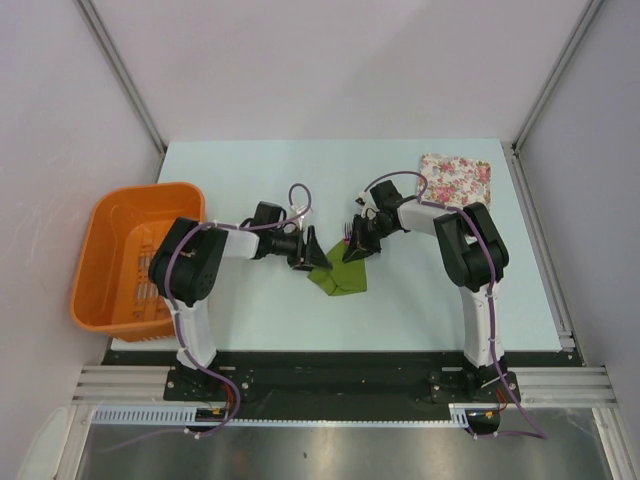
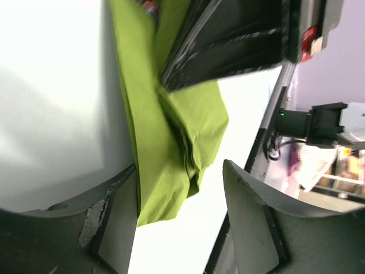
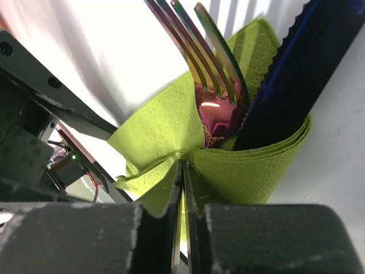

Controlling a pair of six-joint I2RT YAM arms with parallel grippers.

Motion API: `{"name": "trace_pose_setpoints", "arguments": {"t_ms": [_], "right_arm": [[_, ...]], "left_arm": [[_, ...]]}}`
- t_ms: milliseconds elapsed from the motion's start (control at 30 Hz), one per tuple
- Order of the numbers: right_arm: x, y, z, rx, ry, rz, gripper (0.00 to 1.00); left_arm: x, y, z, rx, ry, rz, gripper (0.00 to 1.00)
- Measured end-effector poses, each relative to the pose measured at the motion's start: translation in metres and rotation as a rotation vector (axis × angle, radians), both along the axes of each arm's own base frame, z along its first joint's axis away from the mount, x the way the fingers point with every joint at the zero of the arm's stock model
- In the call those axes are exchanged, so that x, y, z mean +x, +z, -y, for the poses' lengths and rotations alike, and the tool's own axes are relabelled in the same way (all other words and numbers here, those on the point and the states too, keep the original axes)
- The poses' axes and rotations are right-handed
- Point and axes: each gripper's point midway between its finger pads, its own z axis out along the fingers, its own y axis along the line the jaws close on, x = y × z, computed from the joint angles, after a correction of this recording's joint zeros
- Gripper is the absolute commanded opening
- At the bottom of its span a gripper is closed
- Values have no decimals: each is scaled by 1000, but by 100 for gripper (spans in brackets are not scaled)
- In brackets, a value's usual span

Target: Place the utensils on the paper napkin and roll it up

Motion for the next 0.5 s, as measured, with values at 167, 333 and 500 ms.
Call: {"name": "trace_pose_setpoints", "arguments": {"t_ms": [167,333,500], "right_arm": [[0,0,0,-2,0,-1,7],[0,0,0,-3,-1,-1,7],[0,0,0,-4,-1,-2,7]], "left_arm": [[-8,-1,-12,-17,13,-55,60],[-23,-2,-12,-47,4,-113,59],[-32,-1,-14,-58,16,-157,56]]}}
